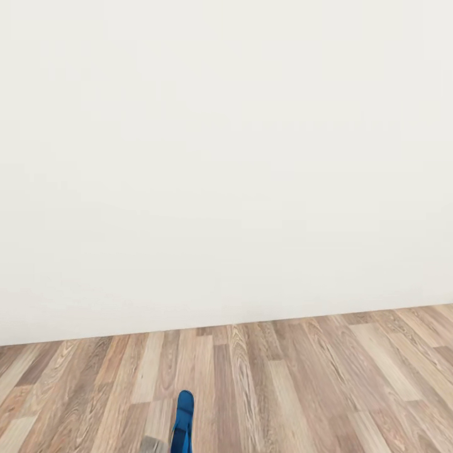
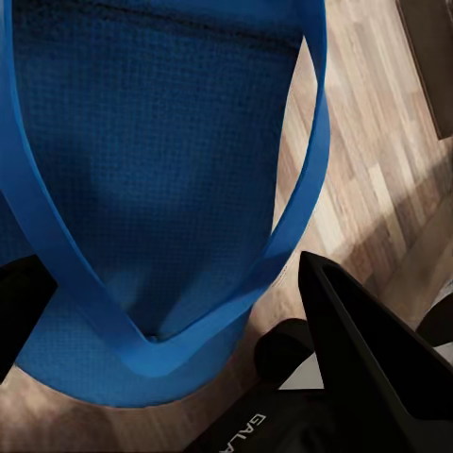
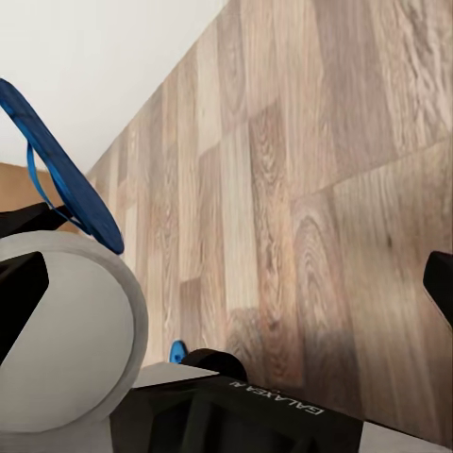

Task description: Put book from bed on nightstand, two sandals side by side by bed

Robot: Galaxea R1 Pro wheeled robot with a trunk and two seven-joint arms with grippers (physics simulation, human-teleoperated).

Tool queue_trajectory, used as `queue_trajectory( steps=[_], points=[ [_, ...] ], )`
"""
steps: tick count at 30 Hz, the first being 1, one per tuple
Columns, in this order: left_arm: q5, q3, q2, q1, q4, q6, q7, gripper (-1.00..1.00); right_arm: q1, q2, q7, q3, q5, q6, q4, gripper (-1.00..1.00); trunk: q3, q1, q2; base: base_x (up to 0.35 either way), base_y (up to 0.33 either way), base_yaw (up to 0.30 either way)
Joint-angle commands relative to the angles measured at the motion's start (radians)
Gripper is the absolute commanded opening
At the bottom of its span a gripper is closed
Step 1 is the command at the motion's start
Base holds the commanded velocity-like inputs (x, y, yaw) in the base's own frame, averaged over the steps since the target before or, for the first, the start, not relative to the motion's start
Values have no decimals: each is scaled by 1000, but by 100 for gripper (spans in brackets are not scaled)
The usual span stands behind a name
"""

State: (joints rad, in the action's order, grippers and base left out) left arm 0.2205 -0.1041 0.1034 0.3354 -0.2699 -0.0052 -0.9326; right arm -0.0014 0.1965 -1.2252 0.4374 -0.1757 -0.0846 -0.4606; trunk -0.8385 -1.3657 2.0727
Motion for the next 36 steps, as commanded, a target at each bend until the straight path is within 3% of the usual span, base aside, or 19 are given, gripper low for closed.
queue_trajectory(
  steps=[1,10,21,31,36],
  points=[
    [10,-8,1,1,0,-1,0,-100,0,0,-4,1,-4,-9,-1,100,-1,0,0,330,0,0],
    [10,-8,1,0,0,-1,0,-100,0,0,-5,1,-4,-9,0,100,-1,0,0,330,0,10],
    [10,-8,1,1,0,-1,0,-100,0,0,-1,1,-4,-9,0,100,-1,0,0,330,0,198],
    [10,-8,1,1,0,-1,1,-100,0,0,0,1,-4,-9,0,100,-1,0,0,325,0,26],
    [8,-13,-1,-3,31,-5,91,-100,0,-1,11,-1,-2,-8,2,100,-1,0,0,266,0,0]
  ],
)
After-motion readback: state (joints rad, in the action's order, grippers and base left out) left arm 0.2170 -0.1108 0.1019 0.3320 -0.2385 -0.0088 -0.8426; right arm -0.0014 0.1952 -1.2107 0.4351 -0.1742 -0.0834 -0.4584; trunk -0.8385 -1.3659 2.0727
